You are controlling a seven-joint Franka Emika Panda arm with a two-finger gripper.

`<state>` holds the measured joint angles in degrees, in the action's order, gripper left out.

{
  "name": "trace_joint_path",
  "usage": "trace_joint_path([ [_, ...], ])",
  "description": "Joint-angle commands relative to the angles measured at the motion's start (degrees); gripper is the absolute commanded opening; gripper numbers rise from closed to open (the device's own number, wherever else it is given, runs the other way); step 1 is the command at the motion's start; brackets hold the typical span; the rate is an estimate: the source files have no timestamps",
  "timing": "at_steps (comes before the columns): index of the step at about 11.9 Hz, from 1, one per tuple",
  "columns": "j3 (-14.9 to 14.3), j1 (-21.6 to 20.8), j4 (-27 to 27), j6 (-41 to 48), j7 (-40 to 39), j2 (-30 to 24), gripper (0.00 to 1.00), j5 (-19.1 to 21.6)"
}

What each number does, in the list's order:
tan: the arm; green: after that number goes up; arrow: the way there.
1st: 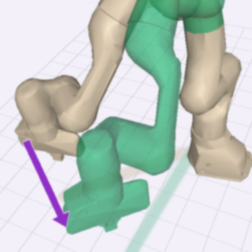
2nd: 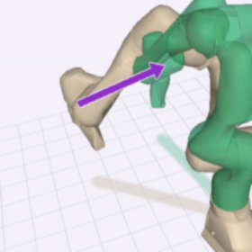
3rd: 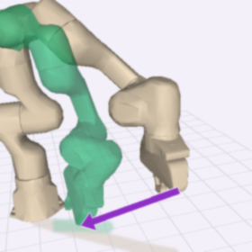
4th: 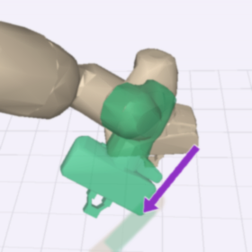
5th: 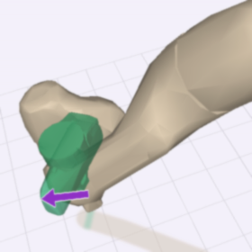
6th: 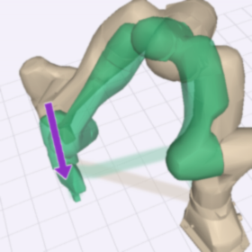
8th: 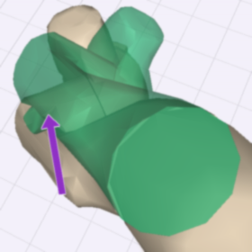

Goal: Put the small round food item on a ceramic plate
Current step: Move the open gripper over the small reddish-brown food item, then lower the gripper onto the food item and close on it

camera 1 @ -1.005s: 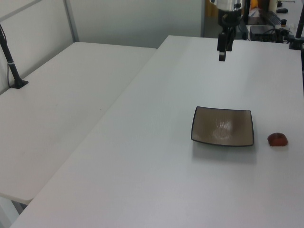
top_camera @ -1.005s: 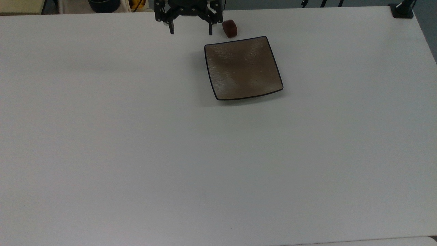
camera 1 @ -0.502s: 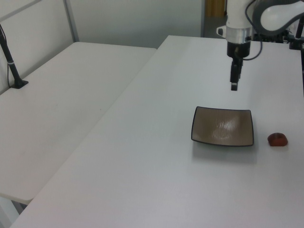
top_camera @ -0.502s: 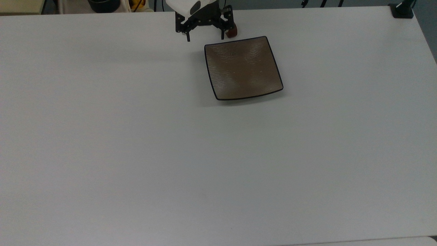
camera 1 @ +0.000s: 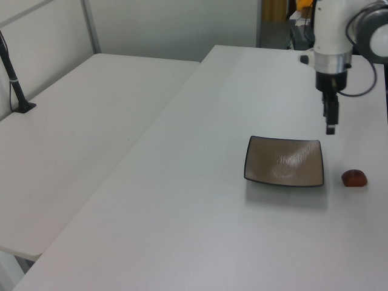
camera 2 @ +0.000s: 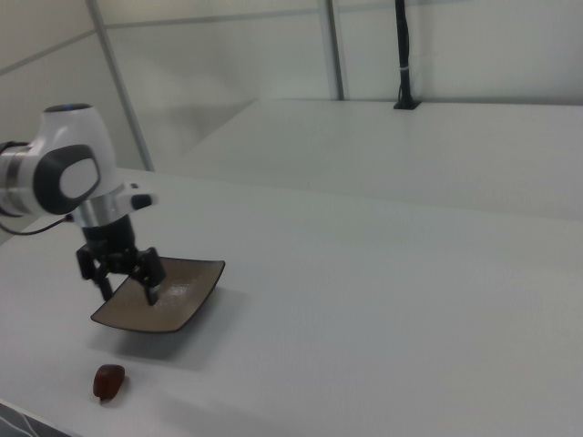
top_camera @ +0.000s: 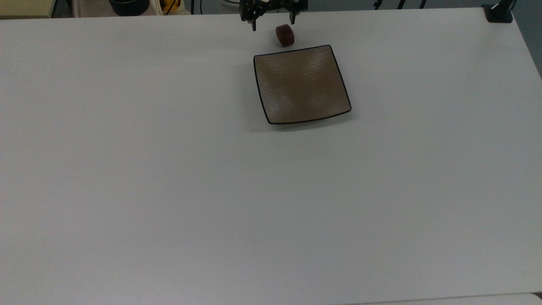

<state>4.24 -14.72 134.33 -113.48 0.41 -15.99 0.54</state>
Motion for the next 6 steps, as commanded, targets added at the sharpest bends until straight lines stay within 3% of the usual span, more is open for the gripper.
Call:
trace_joint_path([
  [1, 4.19, -0.66, 6.82, 0.36, -0.58, -5.89, 1.00, 0.16],
  [5, 4.64, -2.41, 8.23, -0.07, -0.49, -5.28, 1.00, 0.78],
  [6, 4.64, -2.50, 9.54, -1.64, -0.58, -5.19, 1.00, 2.52],
])
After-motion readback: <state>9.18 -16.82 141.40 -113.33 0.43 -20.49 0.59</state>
